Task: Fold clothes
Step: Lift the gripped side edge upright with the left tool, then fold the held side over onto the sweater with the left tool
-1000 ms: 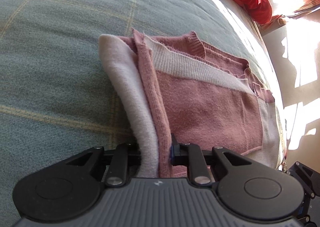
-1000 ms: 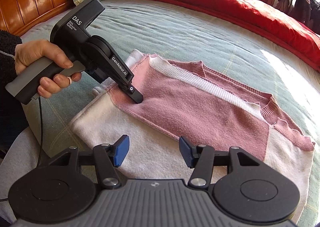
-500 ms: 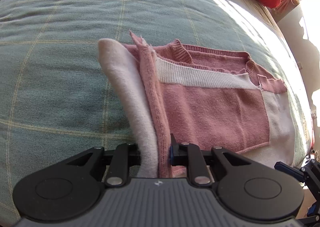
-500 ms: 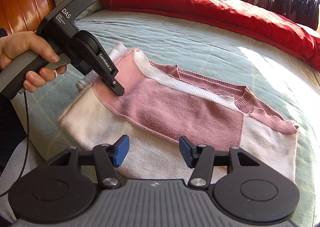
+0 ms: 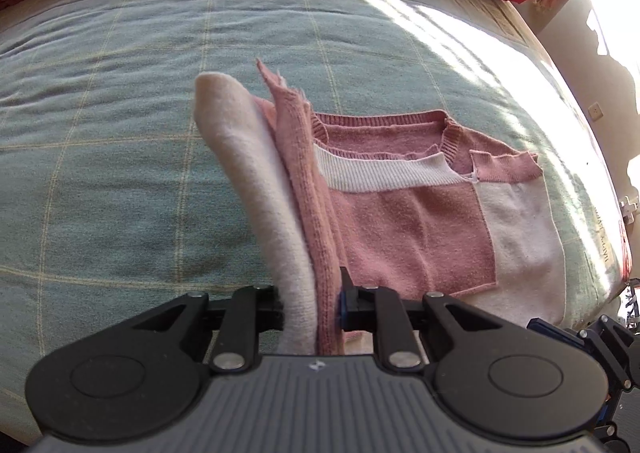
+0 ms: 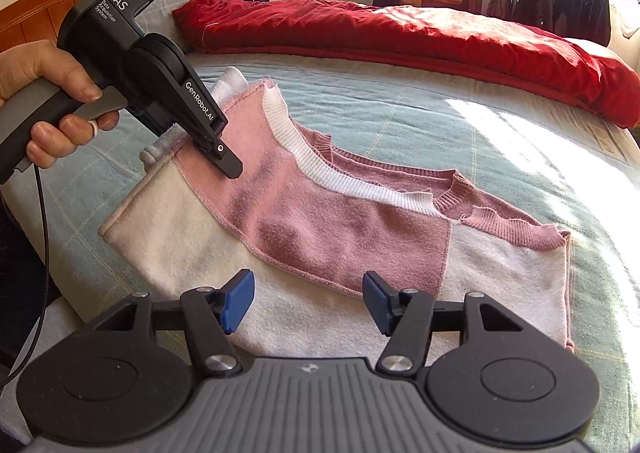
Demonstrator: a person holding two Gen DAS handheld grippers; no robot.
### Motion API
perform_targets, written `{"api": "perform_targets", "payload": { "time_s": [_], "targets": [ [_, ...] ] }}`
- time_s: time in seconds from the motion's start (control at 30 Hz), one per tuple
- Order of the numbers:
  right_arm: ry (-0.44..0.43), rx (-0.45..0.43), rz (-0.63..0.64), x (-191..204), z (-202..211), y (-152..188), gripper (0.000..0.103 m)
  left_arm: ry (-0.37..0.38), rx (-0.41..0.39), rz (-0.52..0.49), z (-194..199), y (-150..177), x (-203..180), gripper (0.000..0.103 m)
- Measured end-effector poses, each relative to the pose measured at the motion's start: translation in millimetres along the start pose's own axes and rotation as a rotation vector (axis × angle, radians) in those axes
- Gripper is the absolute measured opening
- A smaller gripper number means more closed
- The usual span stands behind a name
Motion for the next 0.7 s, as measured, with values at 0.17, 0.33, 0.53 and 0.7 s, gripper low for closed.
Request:
{"api": "perform_targets", "payload": {
  "time_s": [0.17,0.33,0.53,0.7],
  "targets": [
    [0.002,-0.002,-0.008,-6,9,7,0.065,-0.008,-0.007,-0.023,8,-4,-16,0.018],
    [0.015,-0.009,-0.029,-16,19,13,0.065,-0.015,-0.007,-0.04,14,-8,-30,0.018],
    [0.035,-0.025,-0.049,-30,31,16,0.066,-0.003,-0.013,-0.044,20,-12,-45,0.018],
    [0.053,-0.038,-0.072,-41,39,17,0.067,0.013,-0.013,-0.039,22,-18,-63,0.018]
  ]
}}
Point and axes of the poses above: each gripper's, at about its wrist camera, not at the fingertips, and z roughly against the way its jaws point, x to its left, y to its underside, the point moved 7 cm from there along -z, roughly the way its jaws point, and after that the axes turned 13 degrees about -x, right-handed, at the moved point
